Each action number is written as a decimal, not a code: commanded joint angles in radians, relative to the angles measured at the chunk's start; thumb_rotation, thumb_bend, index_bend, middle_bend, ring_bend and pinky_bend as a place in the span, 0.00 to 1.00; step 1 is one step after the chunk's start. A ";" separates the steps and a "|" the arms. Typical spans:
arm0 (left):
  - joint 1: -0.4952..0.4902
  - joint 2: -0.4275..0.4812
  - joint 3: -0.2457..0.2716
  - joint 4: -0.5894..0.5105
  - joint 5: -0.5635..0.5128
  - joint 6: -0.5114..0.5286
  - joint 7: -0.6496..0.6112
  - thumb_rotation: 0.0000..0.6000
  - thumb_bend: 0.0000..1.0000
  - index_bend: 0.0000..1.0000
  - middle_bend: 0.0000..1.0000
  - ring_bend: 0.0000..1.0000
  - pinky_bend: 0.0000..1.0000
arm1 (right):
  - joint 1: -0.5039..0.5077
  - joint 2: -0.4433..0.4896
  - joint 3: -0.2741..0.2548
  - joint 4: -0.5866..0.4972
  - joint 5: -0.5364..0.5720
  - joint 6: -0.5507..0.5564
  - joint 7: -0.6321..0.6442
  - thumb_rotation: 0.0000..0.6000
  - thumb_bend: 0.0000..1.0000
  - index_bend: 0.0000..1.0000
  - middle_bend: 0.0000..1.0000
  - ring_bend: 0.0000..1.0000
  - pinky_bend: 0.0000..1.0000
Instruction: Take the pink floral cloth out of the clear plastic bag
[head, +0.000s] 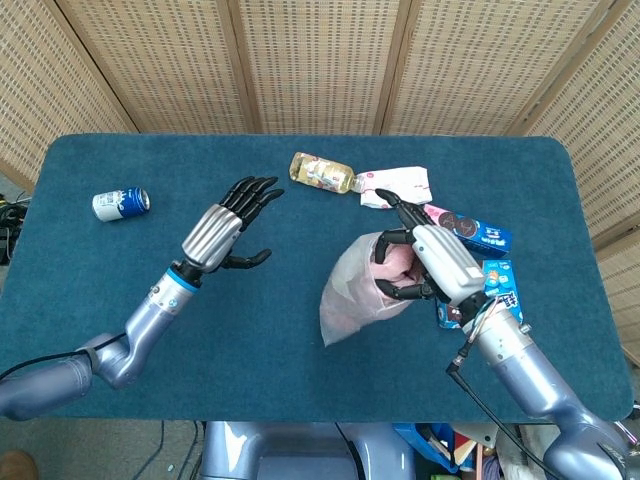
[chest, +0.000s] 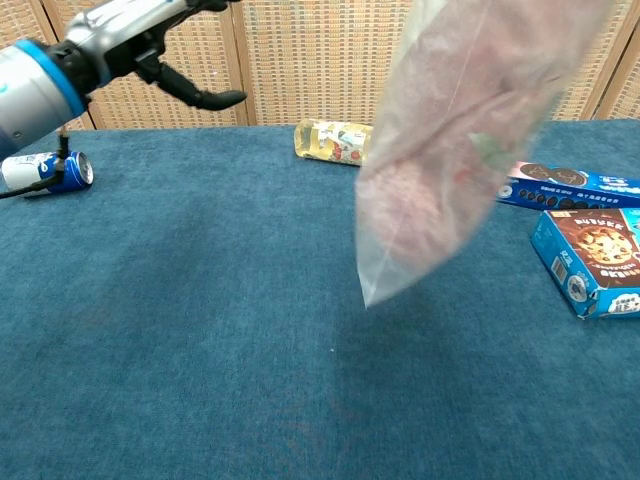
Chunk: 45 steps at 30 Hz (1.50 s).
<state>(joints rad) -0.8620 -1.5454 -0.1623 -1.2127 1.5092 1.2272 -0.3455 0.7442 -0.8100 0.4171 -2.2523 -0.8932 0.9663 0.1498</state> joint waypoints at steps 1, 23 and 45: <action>0.031 0.030 0.018 -0.025 -0.021 -0.015 0.031 1.00 0.31 0.10 0.00 0.00 0.00 | 0.008 -0.003 0.007 0.001 0.040 0.010 -0.001 1.00 0.72 0.78 0.00 0.00 0.00; 0.077 0.145 0.051 -0.207 -0.083 -0.145 0.115 1.00 0.31 0.29 0.00 0.00 0.00 | 0.055 0.007 0.042 -0.046 0.181 0.054 -0.051 1.00 0.74 0.78 0.00 0.00 0.00; 0.137 0.211 0.035 -0.474 -0.274 -0.188 0.306 1.00 0.28 0.36 0.00 0.00 0.00 | 0.191 -0.108 0.061 -0.104 0.418 0.255 -0.258 1.00 0.76 0.78 0.00 0.00 0.00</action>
<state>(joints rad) -0.7287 -1.3249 -0.1236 -1.6783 1.2527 1.0436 -0.0508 0.9289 -0.9107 0.4757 -2.3550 -0.4837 1.2137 -0.0999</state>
